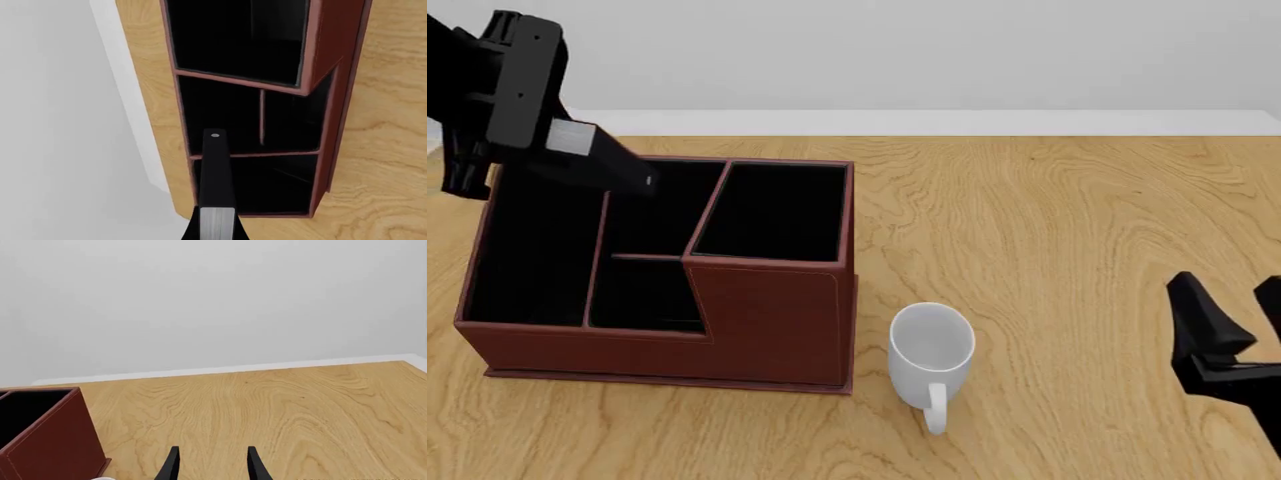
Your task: Pick up the book and place it in the front compartment of the caddy.
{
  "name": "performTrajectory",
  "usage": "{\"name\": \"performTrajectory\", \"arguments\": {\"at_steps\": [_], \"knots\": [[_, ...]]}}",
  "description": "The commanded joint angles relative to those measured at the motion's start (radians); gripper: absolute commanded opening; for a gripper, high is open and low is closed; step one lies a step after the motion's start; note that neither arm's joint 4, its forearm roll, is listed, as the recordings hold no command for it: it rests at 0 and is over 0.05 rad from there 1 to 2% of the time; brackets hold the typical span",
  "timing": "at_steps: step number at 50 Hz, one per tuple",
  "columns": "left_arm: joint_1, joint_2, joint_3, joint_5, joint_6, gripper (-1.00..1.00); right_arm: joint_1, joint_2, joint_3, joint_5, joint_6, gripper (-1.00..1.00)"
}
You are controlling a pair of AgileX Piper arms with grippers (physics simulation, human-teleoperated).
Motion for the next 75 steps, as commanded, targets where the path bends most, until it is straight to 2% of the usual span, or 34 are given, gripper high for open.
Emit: {"name": "performTrajectory", "arguments": {"at_steps": [1,10,15,17,20,23,34,44,47,75], "knots": [[-0.011,0.034,-0.043,0.0,0.015,-1.0,-0.01,0.035,0.012,-0.04,0.006,1.0],[-0.039,0.082,-0.086,-0.001,-0.007,-1.0,-0.019,0.072,0.025,-0.084,0.012,1.0],[-0.031,0.093,-0.096,0.0,0.013,-1.0,-0.026,0.077,0.026,-0.092,0.016,1.0],[-0.056,0.102,-0.098,0.0,-0.002,-1.0,-0.028,0.079,0.029,-0.096,0.019,1.0],[-0.032,0.101,-0.087,-0.003,0.024,-1.0,-0.028,0.087,0.035,-0.108,0.02,1.0],[-0.051,0.117,-0.101,-0.001,0.002,-1.0,-0.031,0.099,0.038,-0.12,0.02,1.0],[-0.05,0.141,-0.114,-0.004,0.006,-1.0,-0.038,0.115,0.047,-0.143,0.029,1.0],[-0.042,0.157,-0.081,-0.039,0.019,-1.0,-0.045,0.133,0.057,-0.165,0.036,1.0],[-0.057,0.174,-0.101,-0.036,0.004,-1.0,-0.046,0.143,0.06,-0.177,0.037,1.0],[-0.062,0.217,-0.051,-0.109,-0.001,-1.0,-0.043,0.189,0.084,-0.234,0.06,1.0]]}}
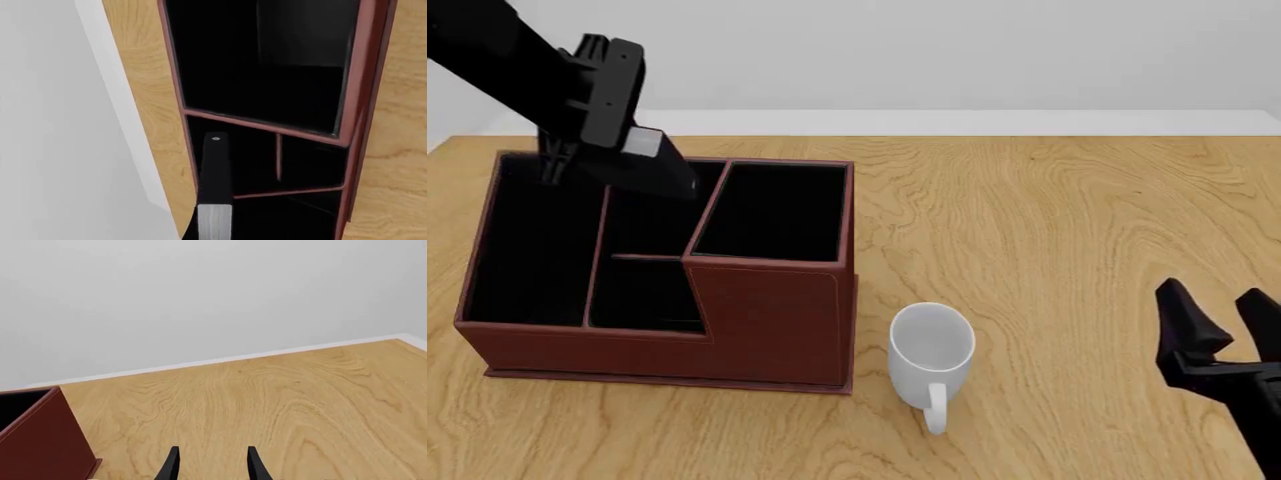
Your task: Pick up the book and place it in the front compartment of the caddy.
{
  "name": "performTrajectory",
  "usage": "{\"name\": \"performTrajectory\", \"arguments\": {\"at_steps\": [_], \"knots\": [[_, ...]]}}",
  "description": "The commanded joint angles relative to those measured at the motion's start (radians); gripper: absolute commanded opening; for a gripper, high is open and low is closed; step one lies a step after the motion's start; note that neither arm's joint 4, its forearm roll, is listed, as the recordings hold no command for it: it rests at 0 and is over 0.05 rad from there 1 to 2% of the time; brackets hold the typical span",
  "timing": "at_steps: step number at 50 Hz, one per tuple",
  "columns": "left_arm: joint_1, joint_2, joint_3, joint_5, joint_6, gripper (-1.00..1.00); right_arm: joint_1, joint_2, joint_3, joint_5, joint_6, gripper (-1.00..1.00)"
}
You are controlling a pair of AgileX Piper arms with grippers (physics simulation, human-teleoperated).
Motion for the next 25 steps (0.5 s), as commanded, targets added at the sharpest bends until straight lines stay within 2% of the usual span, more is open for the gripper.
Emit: {"name": "performTrajectory", "arguments": {"at_steps": [1,2,14,25], "knots": [[0.004,0.04,0.013,-0.039,0.017,-1.0,0.004,0.017,0.009,-0.022,0.007,1.0],[-0.01,0.052,-0.003,-0.028,0.001,-1.0,0.003,0.023,0.011,-0.029,0.007,1.0],[-0.004,0.067,0.018,-0.052,0.004,-1.0,-0.002,0.04,0.014,-0.045,0.008,1.0],[-0.011,0.061,-0.011,-0.033,0.002,-1.0,-0.004,0.041,0.015,-0.046,0.008,1.0]]}}
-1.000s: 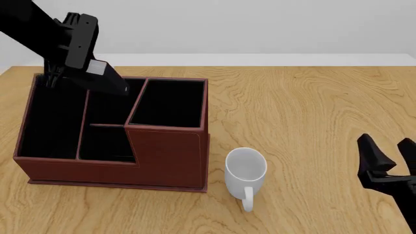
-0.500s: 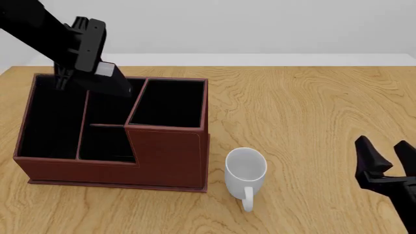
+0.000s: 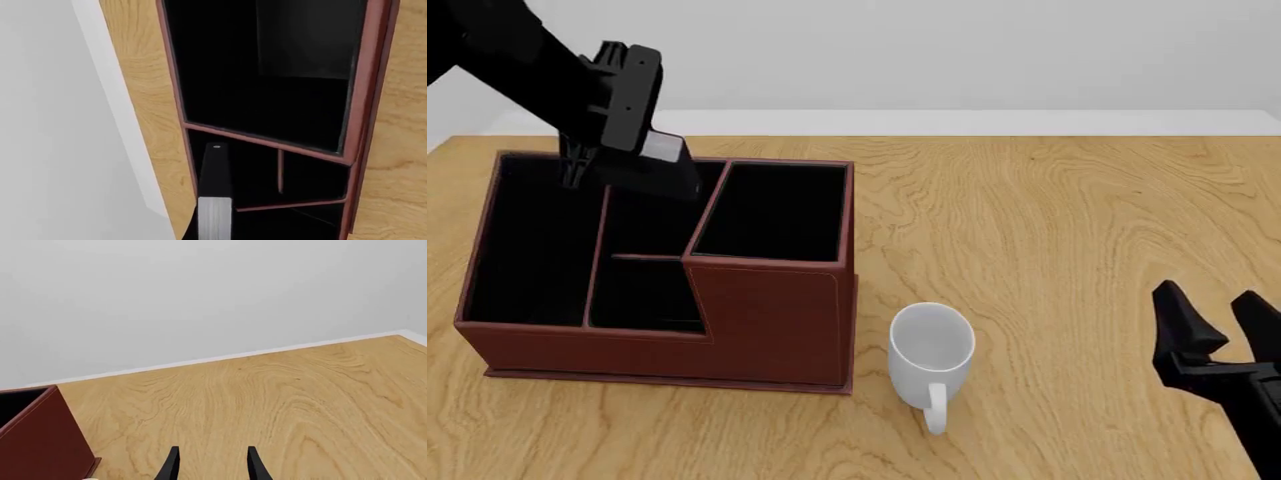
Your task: Pick up the book and place it in the front compartment of the caddy.
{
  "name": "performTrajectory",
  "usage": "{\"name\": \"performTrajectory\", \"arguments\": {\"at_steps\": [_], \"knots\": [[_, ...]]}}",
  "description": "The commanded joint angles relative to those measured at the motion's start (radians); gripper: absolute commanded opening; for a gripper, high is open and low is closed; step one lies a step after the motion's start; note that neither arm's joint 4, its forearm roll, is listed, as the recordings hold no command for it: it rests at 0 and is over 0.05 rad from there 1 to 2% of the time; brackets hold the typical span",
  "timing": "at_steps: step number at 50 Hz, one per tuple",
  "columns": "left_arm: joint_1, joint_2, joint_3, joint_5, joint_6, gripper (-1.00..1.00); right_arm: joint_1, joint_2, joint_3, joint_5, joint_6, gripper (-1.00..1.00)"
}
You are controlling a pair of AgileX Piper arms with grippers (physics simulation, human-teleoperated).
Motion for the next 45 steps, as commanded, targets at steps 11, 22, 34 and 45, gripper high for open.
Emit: {"name": "performTrajectory", "arguments": {"at_steps": [11,22,34,45], "knots": [[0.022,0.01,-0.023,0.002,0.027,-1.0,-0.001,-0.019,0.001,0.016,-0.001,1.0],[0.034,-0.007,-0.044,0.027,0.024,-1.0,0.003,-0.029,0.0,0.026,0.0,1.0],[0.031,-0.016,-0.054,0.039,0.017,-1.0,0.003,-0.051,-0.002,0.047,0.001,1.0],[-0.013,0.001,-0.119,0.09,-0.034,-1.0,0.005,-0.07,-0.002,0.063,0.003,1.0]]}}
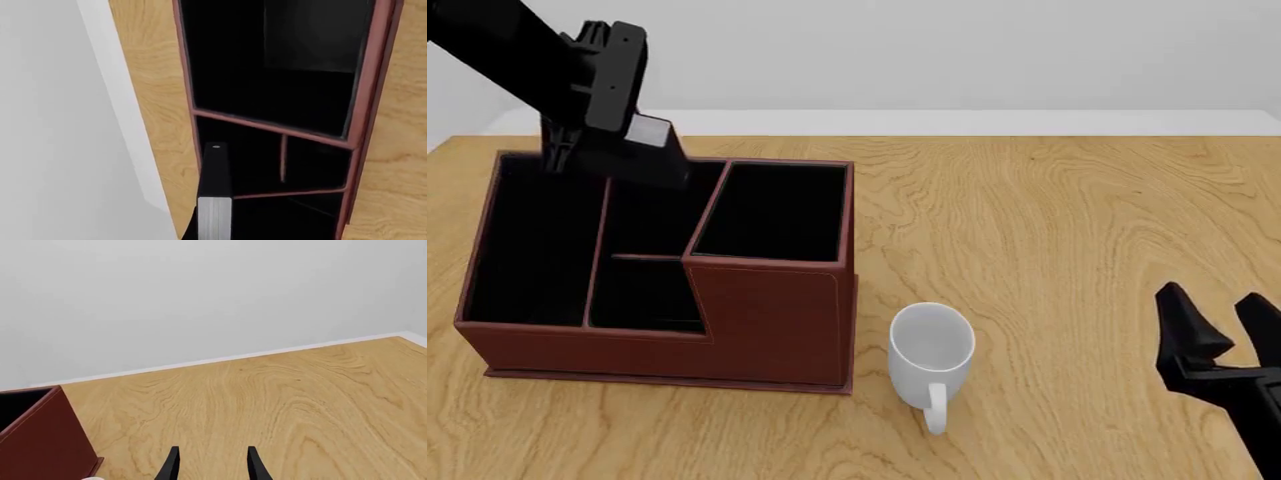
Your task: Pick up the book and place it in the front compartment of the caddy.
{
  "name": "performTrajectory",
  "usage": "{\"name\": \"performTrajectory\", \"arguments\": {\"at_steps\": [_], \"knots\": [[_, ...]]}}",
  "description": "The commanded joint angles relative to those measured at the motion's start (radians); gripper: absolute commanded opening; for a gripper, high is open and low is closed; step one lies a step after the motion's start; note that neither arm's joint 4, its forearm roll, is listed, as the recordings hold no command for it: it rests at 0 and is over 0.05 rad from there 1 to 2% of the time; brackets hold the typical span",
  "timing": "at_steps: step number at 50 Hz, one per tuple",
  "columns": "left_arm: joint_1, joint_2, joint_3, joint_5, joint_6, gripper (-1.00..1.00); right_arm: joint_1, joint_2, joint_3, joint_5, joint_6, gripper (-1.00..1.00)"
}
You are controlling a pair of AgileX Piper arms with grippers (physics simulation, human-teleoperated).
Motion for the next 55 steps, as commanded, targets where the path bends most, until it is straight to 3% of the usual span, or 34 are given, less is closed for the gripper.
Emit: {"name": "performTrajectory", "arguments": {"at_steps": [1,17,19,23,27,30,37,55], "knots": [[-0.029,0.002,-0.049,0.025,-0.018,-1.0,0.001,-0.016,0.002,0.012,0.002,1.0],[-0.064,0.011,-0.042,0.027,-0.065,-1.0,-0.002,-0.055,0.003,0.047,0.005,1.0],[-0.038,0.0,-0.026,0.021,-0.036,-1.0,-0.001,-0.061,0.004,0.052,0.005,1.0],[-0.068,0.015,-0.037,0.027,-0.067,-1.0,-0.002,-0.06,0.008,0.048,0.004,1.0],[-0.033,0.002,0.004,0.005,-0.036,-1.0,-0.003,-0.057,0.011,0.043,0.004,1.0],[-0.062,0.024,-0.022,0.016,-0.065,-1.0,-0.003,-0.058,0.012,0.045,0.004,1.0],[-0.05,0.025,0.025,-0.015,-0.061,-1.0,-0.004,-0.056,0.014,0.043,0.005,1.0],[-0.073,0.062,0.021,-0.029,-0.097,-1.0,-0.01,-0.045,0.025,0.028,0.003,1.0]]}}
